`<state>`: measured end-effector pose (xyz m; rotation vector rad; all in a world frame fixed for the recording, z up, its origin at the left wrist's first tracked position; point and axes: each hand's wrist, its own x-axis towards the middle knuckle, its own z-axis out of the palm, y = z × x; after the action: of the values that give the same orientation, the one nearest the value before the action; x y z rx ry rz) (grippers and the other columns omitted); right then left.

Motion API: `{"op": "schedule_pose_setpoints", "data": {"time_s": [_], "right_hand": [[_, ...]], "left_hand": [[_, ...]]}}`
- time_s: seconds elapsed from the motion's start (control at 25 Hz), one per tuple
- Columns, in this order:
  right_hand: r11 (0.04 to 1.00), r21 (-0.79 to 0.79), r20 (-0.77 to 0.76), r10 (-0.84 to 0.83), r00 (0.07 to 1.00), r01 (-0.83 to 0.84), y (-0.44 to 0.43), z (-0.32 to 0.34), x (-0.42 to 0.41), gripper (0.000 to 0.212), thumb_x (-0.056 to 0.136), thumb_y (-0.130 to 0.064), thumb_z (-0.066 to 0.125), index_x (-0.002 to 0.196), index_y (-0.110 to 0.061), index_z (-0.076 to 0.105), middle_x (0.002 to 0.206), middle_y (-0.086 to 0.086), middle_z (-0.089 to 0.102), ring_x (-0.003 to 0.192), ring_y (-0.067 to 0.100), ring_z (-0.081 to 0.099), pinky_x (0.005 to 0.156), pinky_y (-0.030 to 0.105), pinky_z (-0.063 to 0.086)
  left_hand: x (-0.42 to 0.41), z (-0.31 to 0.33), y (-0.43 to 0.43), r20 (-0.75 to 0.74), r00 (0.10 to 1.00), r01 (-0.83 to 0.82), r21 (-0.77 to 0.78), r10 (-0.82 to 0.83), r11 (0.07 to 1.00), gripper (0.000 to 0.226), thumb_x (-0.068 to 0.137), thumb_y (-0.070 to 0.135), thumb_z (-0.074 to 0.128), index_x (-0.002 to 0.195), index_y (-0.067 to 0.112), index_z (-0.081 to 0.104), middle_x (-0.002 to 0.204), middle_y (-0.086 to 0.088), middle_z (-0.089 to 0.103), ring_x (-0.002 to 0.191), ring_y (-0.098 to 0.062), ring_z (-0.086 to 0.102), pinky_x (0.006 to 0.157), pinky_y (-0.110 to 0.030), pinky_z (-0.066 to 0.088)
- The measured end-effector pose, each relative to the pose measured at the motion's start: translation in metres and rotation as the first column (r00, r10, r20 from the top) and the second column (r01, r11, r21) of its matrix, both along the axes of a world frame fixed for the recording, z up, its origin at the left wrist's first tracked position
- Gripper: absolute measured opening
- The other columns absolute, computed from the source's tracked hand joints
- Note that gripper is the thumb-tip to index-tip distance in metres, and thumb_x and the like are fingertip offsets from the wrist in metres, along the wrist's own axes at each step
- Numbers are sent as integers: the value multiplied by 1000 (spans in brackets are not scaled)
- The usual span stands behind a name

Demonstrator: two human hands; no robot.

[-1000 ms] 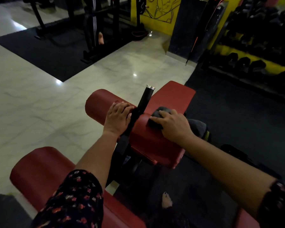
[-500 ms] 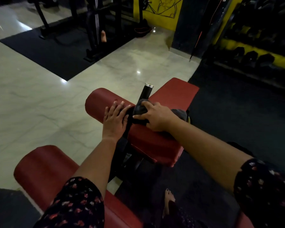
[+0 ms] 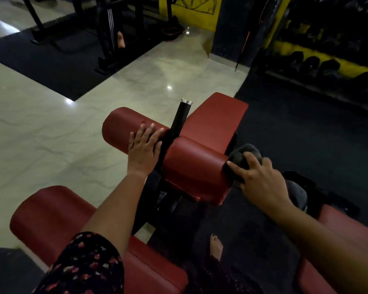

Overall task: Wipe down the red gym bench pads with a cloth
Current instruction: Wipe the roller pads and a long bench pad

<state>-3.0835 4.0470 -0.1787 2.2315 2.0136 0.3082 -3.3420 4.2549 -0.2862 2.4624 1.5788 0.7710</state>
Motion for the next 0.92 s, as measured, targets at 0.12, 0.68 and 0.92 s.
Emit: {"op": "schedule_pose_setpoints", "data": {"time_s": [0.12,0.68,0.92], "right_hand": [[996,46,85,78,993,-82,-4,-2,-27,61,59,-24,86,118,-30,70,125,13,57,77,38,52,45,32,42],[904,93,388,352,852,-417,99,-26,-125,40,90,-19,46,127,-13,60,130,7,55,92,38,58,58,37,51],[882,200,383,331,862,-428,14,-43,-56,44,90,-17,43,130,-27,60,133,5,53,89,38,53,57,37,46]], "left_hand": [[0,-1,1,22,1000,2,-12,-2,1000,50,99,45,25,144,36,43,155,2,37,148,-23,18,120,-45,4],[-18,7,7,-91,987,126,-55,-130,991,54,99,46,22,150,32,34,158,5,27,149,-22,15,120,-45,5],[-14,12,12,-131,969,214,11,-211,977,57,98,41,25,144,15,46,149,-8,45,143,-28,31,119,-44,14]]}}
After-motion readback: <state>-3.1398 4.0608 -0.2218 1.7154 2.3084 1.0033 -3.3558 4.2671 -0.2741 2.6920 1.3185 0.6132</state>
